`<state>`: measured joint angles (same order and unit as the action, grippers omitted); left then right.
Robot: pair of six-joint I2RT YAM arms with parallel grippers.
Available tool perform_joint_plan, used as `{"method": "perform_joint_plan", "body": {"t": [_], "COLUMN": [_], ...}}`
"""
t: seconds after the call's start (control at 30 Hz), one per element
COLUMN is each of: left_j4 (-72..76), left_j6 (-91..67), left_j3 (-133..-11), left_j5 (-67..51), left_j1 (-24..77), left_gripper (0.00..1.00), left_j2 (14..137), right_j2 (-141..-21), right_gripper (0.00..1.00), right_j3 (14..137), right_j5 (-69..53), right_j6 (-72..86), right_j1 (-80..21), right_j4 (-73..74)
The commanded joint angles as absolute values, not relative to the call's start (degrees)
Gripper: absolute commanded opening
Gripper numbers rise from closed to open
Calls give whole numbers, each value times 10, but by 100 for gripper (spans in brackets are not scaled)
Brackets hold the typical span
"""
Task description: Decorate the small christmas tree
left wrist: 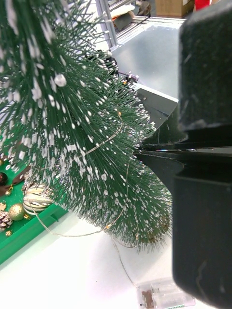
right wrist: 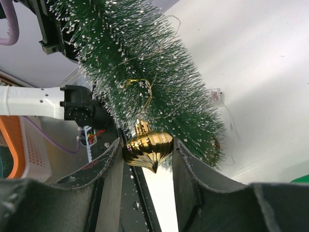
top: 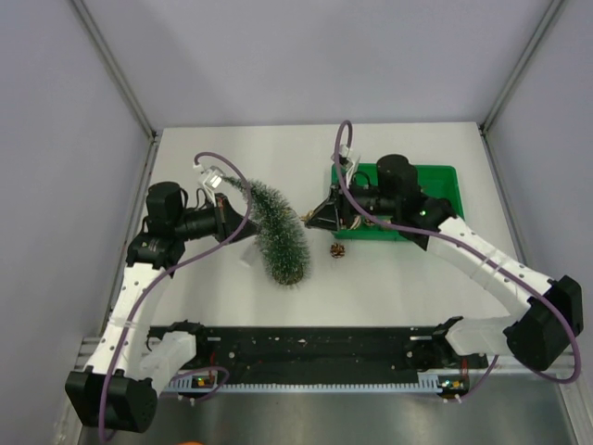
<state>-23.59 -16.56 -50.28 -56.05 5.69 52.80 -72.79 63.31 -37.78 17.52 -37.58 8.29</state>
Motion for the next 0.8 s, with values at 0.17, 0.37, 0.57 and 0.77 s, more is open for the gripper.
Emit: {"method": "perform_joint_plan", "body": {"t": [0.17, 0.37, 0.57, 0.77], "left_j4": [-216, -212, -200, -200], "left_j6": [-170, -175, -192, -201], "left_j3": [-517, -515, -513, -514], "left_j5": [-563, -563, -568, -570], "left_j1": [62, 62, 62, 62], "left_gripper": [0, 0, 0, 8], "left_j2": [528, 526, 522, 518], "right_j2": [-720, -715, -709, -718], "right_gripper": [9, 16, 36, 44], "right_j3": [631, 602, 595, 590], "right_j5": [-391, -365, -341, -336], "right_j6": [167, 167, 179, 199], "right_j1": [-397, -402, -403, -403], "right_j4": [60, 54, 29, 5]}}
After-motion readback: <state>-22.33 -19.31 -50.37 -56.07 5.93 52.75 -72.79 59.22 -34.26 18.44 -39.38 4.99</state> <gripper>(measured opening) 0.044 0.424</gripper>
